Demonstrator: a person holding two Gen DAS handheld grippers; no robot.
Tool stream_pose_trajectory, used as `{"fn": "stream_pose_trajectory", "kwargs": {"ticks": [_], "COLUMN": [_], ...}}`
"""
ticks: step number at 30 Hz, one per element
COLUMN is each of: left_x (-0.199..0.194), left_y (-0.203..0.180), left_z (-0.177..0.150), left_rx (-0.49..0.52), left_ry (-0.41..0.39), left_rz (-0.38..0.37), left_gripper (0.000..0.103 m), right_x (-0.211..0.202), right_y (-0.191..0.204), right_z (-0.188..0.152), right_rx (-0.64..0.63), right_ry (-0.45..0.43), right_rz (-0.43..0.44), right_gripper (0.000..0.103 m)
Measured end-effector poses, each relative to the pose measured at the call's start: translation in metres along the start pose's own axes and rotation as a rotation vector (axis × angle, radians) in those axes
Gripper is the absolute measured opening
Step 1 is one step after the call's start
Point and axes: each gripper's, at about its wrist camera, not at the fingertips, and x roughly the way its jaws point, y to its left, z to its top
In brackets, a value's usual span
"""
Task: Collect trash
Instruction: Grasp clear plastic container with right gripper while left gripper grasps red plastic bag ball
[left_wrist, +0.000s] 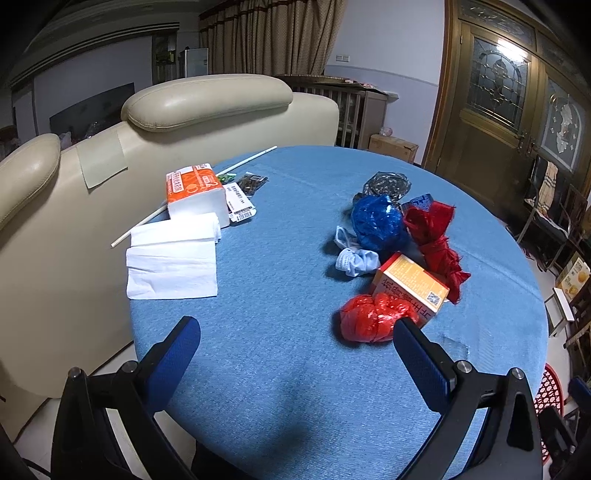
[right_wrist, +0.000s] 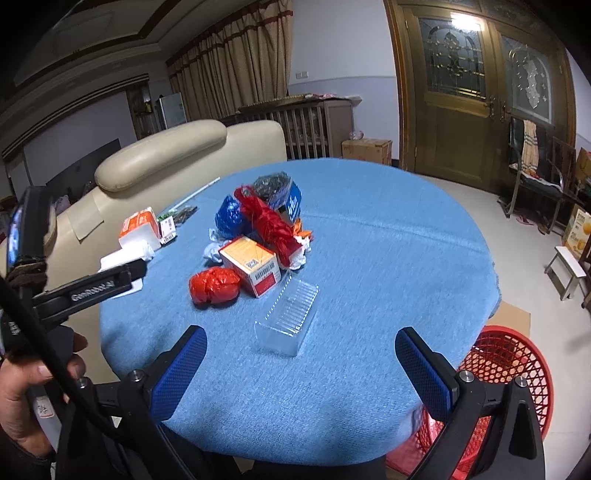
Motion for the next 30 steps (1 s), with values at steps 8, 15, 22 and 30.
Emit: {"fn": "stream_pose_trajectory", "kwargs": {"ticks": [8, 15, 22, 30], "left_x": [0.021, 0.044, 0.058, 0.089], "left_y": [0.016, 0.011, -0.026, -0.067], "left_z": [-0.010, -0.011, -0.003, 0.002], "left_rx": [-0.022, 0.008, 0.086, 0.154], "left_ry": [0.038, 0.071, 0.070, 0.117], "left_rz": [0.025, 0.005, -0.060, -0.076], "left_gripper": [0.103, 0.103, 0.103, 0.103], "right_x": [0.058, 0.103, 0.108, 0.087], "right_y": [0.006, 0.004, -0.009, -0.028], "right_z": [-0.002, -0.001, -0.008, -0.002], "right_rx": [0.012, 0.058, 0.097, 0.108], "right_ry": [0.111, 0.190, 0.228, 0.169], "right_rz": [0.021, 0.022, 0.084, 0.066], "right_gripper": [0.103, 0.086, 0.046, 0.046]}}
